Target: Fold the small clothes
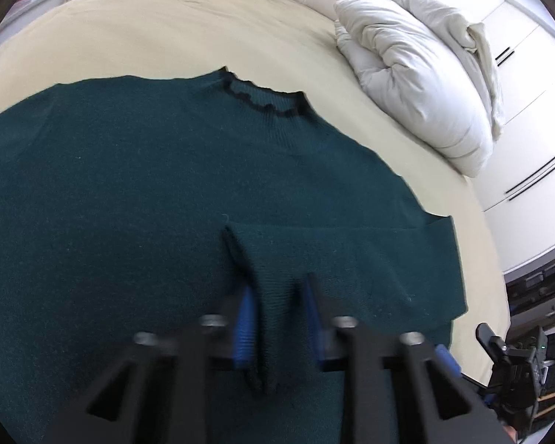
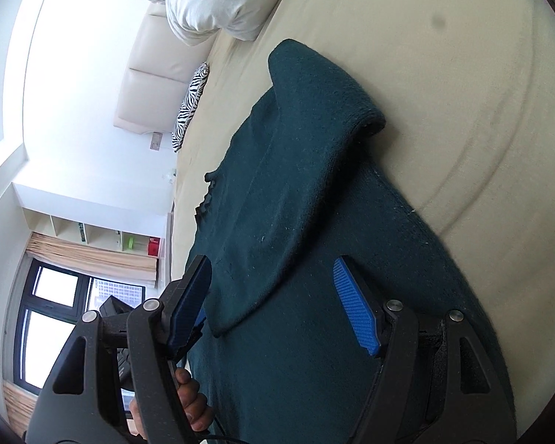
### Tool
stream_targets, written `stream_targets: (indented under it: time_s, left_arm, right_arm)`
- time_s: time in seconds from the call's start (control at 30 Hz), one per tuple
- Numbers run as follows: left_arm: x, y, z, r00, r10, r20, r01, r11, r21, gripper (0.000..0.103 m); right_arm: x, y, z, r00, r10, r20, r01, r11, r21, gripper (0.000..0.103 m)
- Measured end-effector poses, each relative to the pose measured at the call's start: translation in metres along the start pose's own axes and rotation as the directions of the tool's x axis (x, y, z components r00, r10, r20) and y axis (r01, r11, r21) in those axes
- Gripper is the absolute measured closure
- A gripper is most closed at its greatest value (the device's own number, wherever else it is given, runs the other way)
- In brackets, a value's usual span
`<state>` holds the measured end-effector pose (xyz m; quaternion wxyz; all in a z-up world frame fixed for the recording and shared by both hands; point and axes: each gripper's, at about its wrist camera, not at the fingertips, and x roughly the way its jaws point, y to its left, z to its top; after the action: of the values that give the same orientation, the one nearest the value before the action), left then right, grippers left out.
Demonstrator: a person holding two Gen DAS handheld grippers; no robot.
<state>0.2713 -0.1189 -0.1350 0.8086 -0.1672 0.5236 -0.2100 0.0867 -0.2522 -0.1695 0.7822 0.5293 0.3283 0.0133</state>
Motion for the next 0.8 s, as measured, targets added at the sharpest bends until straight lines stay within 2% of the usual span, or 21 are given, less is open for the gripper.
stream_targets:
  time_s: [0.17, 0.33, 0.5, 0.7, 0.8]
  left_arm:
    - [-0.013, -0.008, 0.001, 0.999, 0.009, 0.041, -0.01, 0.999, 0.044, 0.095]
    - [-0.049, 0.008, 0.019, 0.988, -0.02, 0.152, 0.021, 1.0, -0.003, 0.095]
    - [-0.066, 0.031, 0.035, 0.976, -0.001, 0.217, 0.014, 0.998, -0.054, 0.095]
    - [-0.06, 0.053, 0.036, 0.977, 0.022, 0.214, -0.002, 0.996, -0.093, 0.095]
    - [-0.049, 0.063, 0.032, 0.98, 0.035, 0.194, -0.013, 0.994, -0.111, 0.095]
  right_arm:
    - [-0.002, -0.001, -0.003, 1.0, 0.006, 0.0, -0.006, 1.0, 0.003, 0.035]
    - [-0.003, -0.004, 0.0, 0.999, 0.031, 0.009, -0.031, 0.998, 0.045, 0.035]
    - [0.006, 0.0, 0.006, 0.998, 0.063, 0.003, -0.063, 0.994, 0.093, 0.035]
    - [0.037, 0.002, 0.024, 0.999, 0.045, -0.015, -0.043, 0.988, 0.147, 0.035]
    - [0.043, -0.003, 0.04, 0.999, 0.041, 0.017, -0.043, 0.983, 0.176, 0.036]
